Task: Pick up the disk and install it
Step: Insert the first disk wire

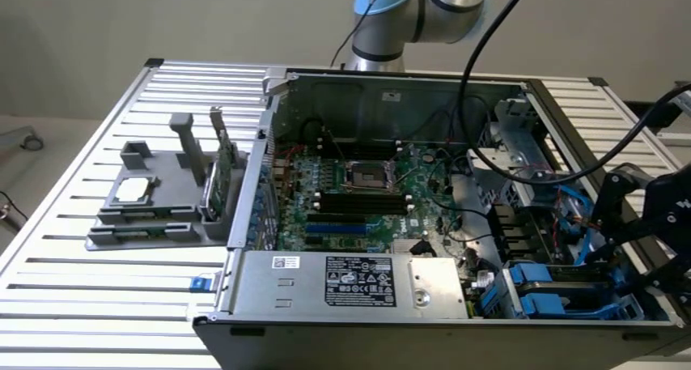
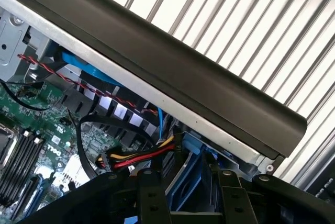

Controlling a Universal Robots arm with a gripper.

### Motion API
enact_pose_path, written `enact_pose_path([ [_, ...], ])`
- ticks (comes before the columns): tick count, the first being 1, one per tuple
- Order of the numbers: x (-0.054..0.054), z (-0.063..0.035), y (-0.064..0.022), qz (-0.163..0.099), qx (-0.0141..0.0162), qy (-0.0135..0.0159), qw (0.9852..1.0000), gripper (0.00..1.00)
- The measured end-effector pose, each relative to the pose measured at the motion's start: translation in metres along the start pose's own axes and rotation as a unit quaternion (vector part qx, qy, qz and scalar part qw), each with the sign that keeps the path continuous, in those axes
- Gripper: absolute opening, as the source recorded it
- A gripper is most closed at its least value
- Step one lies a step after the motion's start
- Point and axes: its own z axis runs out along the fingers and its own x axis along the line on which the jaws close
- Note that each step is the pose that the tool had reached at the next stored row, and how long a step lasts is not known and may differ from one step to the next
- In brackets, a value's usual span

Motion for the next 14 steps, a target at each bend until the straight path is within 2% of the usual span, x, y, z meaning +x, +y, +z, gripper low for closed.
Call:
enact_pose_path([
  [7, -0.0033, -0.0001, -0.0023, 0.014, -0.0023, 0.0031, 0.9999, 0.43],
  [14, -0.0045, -0.0004, -0.0047, 0.017, -0.0032, 0.0052, 0.9998, 0.43],
])
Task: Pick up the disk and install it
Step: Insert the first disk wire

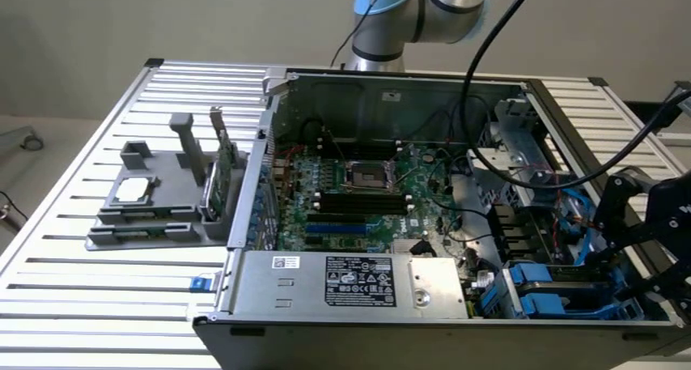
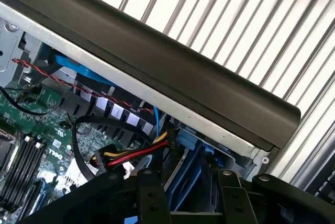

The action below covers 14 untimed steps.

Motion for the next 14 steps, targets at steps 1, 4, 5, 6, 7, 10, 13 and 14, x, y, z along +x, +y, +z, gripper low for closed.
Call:
enact_pose_path([
  [1, 0.0001, -0.0001, -0.0003, 0.0, -0.0003, 0.0005, 1.0, 0.43],
  [4, 0.0005, -0.0001, -0.0014, 0.001, -0.0011, 0.0019, 1.0, 0.43],
  [5, 0.0007, -0.0001, -0.0017, 0.001, -0.0013, 0.0021, 1.0, 0.43],
  [6, 0.0009, -0.0002, -0.002, 0.002, -0.0014, 0.0023, 1.0, 0.43],
  [7, 0.001, -0.0003, -0.0023, 0.002, -0.0015, 0.0024, 1.0, 0.43],
  [10, 0.0014, -0.0005, -0.0029, 0.003, -0.0019, 0.003, 1.0, 0.43],
  [13, 0.0016, -0.0008, -0.0033, 0.004, -0.0022, 0.0033, 1.0, 0.43],
  [14, 0.0017, -0.0009, -0.0035, 0.004, -0.0023, 0.0034, 1.0, 0.41],
])
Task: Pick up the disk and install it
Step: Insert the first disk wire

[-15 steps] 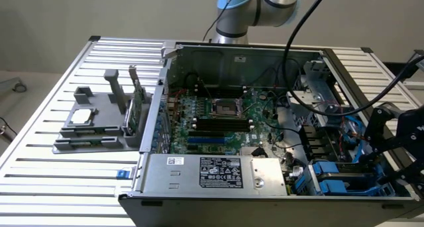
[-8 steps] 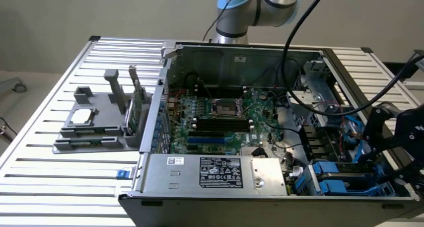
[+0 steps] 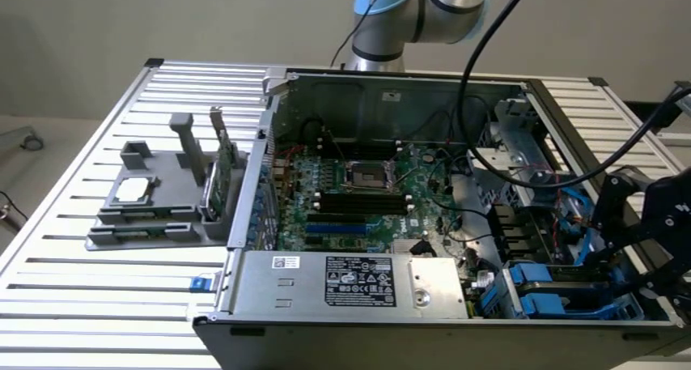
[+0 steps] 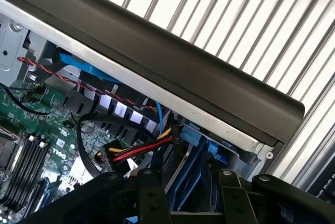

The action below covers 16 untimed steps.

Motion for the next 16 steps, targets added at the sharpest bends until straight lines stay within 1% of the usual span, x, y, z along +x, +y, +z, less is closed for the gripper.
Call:
enact_pose_path([
  [2, 0.0002, -0.0001, -0.0003, 0.001, -0.0002, 0.0001, 1.0, 0.41],
  [3, 0.0002, -0.0001, -0.0004, 0.001, -0.0002, 0.0001, 1.0, 0.33],
  [10, 0.0012, -0.0006, -0.0009, 0.003, -0.0006, 0.0004, 1.0, 0.33],
  [16, 0.0054, -0.0003, 0.0007, 0.005, -0.0009, 0.0005, 1.0, 0.33],
])
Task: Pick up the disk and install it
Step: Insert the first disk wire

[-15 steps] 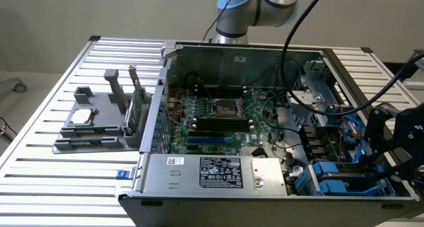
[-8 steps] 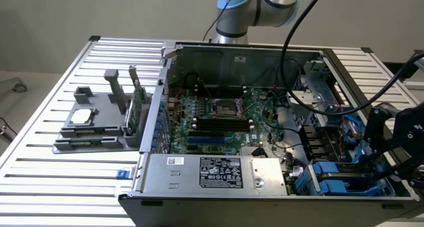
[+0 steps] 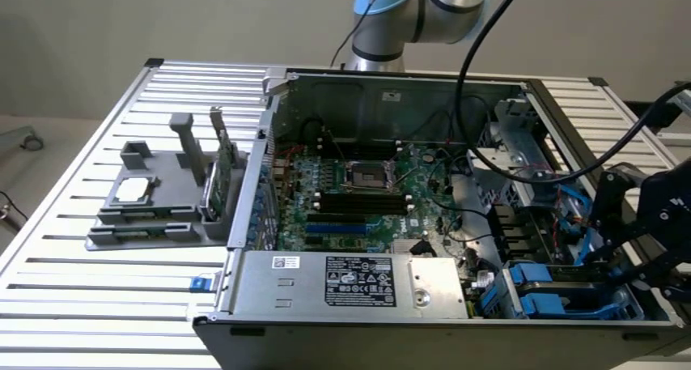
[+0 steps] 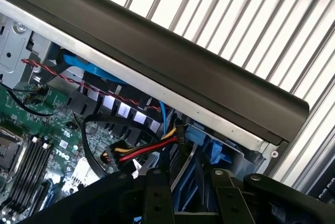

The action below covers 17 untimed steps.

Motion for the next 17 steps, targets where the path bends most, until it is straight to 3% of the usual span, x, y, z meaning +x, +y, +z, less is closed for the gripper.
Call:
enact_pose_path([
  [10, 0.0048, 0.0006, 0.0026, 0.001, -0.0001, 0.0001, 1.0, 0.33],
  [12, 0.0049, 0.0006, 0.0026, 0.001, -0.0001, 0.0, 1.0, 0.31],
  [14, 0.005, 0.0006, 0.0026, 0.001, -0.0001, 0.0, 1.0, 0.18],
  [17, 0.0052, 0.0006, 0.0027, 0.001, -0.0001, 0.0, 1.0, 0.16],
])
